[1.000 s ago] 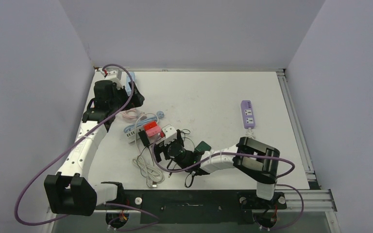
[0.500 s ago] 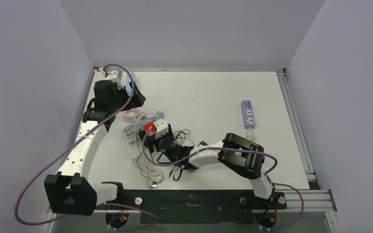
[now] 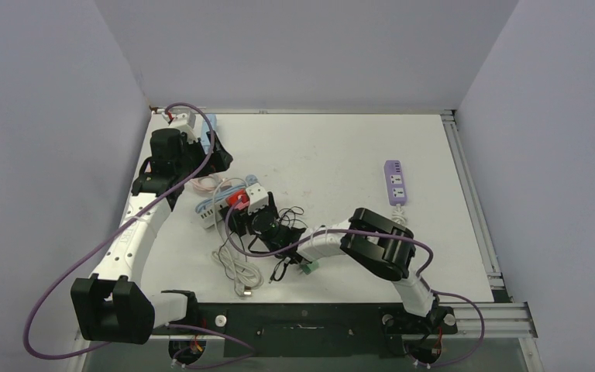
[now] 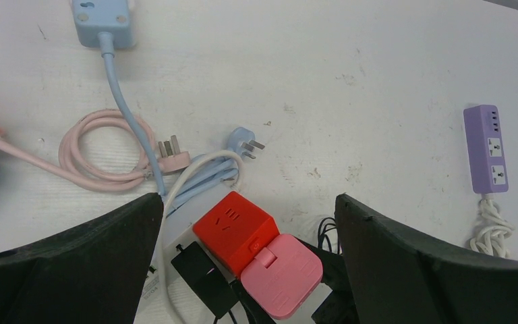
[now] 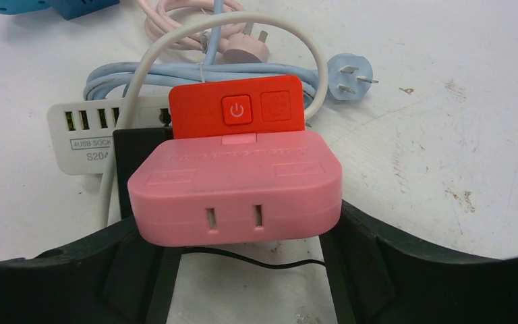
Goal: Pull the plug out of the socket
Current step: Move the socket to the center of the board.
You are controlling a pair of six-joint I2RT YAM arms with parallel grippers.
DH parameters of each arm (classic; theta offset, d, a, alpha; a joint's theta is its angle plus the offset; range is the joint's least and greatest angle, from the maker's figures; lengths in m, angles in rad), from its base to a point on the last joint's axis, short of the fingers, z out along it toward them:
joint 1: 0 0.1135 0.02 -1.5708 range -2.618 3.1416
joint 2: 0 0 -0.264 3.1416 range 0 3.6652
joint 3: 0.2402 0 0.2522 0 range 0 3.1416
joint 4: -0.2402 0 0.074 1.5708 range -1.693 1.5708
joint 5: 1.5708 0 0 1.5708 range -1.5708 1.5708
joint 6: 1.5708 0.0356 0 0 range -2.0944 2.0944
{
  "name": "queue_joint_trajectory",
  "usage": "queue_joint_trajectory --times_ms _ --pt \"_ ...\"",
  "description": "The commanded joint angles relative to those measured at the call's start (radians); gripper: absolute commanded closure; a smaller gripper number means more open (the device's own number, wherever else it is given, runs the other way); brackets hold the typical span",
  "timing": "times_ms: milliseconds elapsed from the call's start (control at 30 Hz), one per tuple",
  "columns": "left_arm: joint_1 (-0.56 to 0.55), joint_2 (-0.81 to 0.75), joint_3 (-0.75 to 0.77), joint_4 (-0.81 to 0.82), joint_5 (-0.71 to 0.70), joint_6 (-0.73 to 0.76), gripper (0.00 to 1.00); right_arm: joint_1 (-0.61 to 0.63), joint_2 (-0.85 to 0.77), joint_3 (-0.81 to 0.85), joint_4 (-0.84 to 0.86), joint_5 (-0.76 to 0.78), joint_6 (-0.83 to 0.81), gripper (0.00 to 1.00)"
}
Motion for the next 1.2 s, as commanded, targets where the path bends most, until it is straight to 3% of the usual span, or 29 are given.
queue_joint_trajectory --times_ms 0,133,400,500,700,833,1167 --pt "0.011 0.001 -0.001 0.042 0.022 -0.009 0.04 -0.029 0.020 0.028 0.042 -0.018 0.004 0.29" --pt "0.012 0.005 -0.002 0.045 0.029 -0.011 0.04 -0.048 0.022 0.020 0.062 -0.043 0.001 0.23" --pt "0.014 0.009 -0.004 0.050 0.041 -0.017 0.04 -0.052 0.061 0.051 0.096 -0.123 -0.072 0.24" --pt "0.014 0.014 -0.003 0.052 0.044 -0.019 0.04 -0.052 0.076 0.060 0.111 -0.139 -0.096 0.28" --pt "0.017 0.021 -0.003 0.053 0.052 -0.023 0.04 -0.049 0.057 0.037 0.141 -0.092 -0.108 0.53" --pt "0.017 0.025 -0.005 0.058 0.054 -0.025 0.04 -0.049 0.015 -0.019 0.166 -0.058 -0.109 0.63" --pt "0.013 0.030 -0.011 0.064 0.064 -0.033 0.04 -0.049 -0.156 -0.203 0.153 0.014 -0.111 0.66"
